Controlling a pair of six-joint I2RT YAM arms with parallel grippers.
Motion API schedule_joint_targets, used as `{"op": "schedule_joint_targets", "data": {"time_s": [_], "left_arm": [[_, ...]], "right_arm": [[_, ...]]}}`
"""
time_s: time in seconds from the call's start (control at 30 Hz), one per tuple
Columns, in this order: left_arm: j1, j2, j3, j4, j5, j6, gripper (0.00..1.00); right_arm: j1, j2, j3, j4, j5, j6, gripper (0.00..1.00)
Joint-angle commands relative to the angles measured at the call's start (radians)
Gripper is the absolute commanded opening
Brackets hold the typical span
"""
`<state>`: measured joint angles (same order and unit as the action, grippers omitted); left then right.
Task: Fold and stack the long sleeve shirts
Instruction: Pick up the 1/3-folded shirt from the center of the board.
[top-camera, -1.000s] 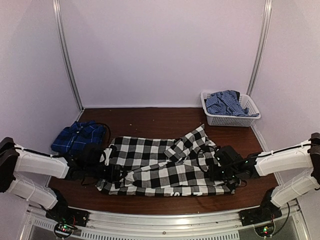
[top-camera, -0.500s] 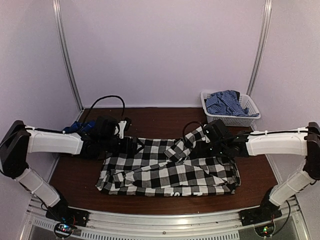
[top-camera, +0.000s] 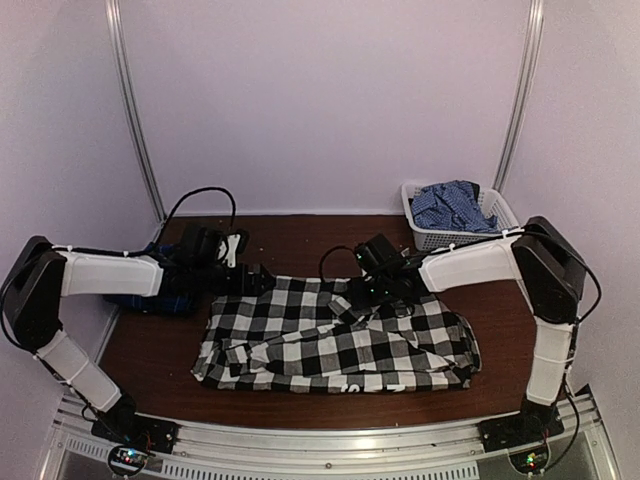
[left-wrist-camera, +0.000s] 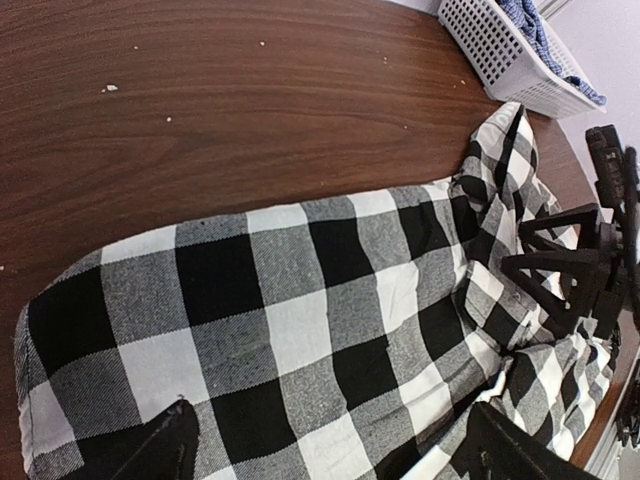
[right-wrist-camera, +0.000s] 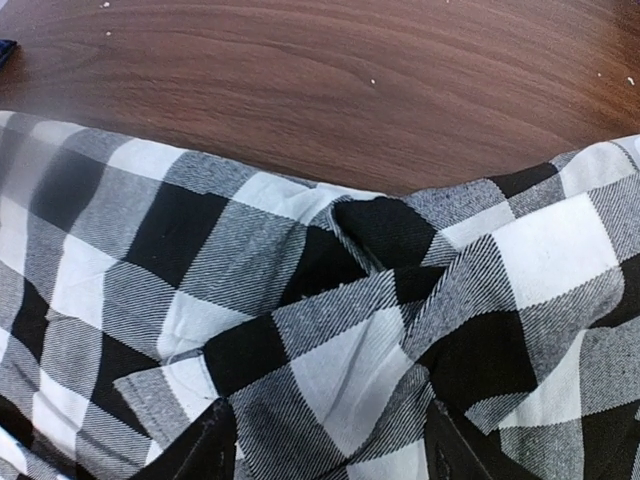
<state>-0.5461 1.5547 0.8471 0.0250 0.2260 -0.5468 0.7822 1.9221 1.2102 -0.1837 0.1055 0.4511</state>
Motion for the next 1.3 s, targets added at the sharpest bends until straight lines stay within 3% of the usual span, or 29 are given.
{"op": "schedule_joint_targets", "data": {"time_s": [0.0, 0.17, 0.5, 1.03, 1.27], "left_arm": [[0.005, -0.04, -0.031, 0.007, 0.004, 0.019, 0.94], [0.011, -0.033, -0.045, 0.007, -0.018, 0.02, 0.95], [0.074, -0.073, -0.066, -0.002, -0.028, 0.032, 0.95], [0.197, -0.114, -0.045, -0.035, -0.027, 0.028, 0.96], [0.213, -0.066, 0.016, 0.012, -0.017, 0.072, 0.95]], "right_arm": [[-0.017, 0.049, 0.045, -0.004, 0.014, -0.007, 0.63], [-0.026, 0.079, 0.039, 0.026, -0.009, -0.005, 0.53], [-0.07, -0.005, -0.004, 0.048, -0.044, -0.017, 0.01], [-0.248, -0.551, -0.123, 0.055, -0.273, 0.014, 0.0], [-0.273, -0.662, -0.093, 0.055, -0.378, 0.05, 0.0]]}}
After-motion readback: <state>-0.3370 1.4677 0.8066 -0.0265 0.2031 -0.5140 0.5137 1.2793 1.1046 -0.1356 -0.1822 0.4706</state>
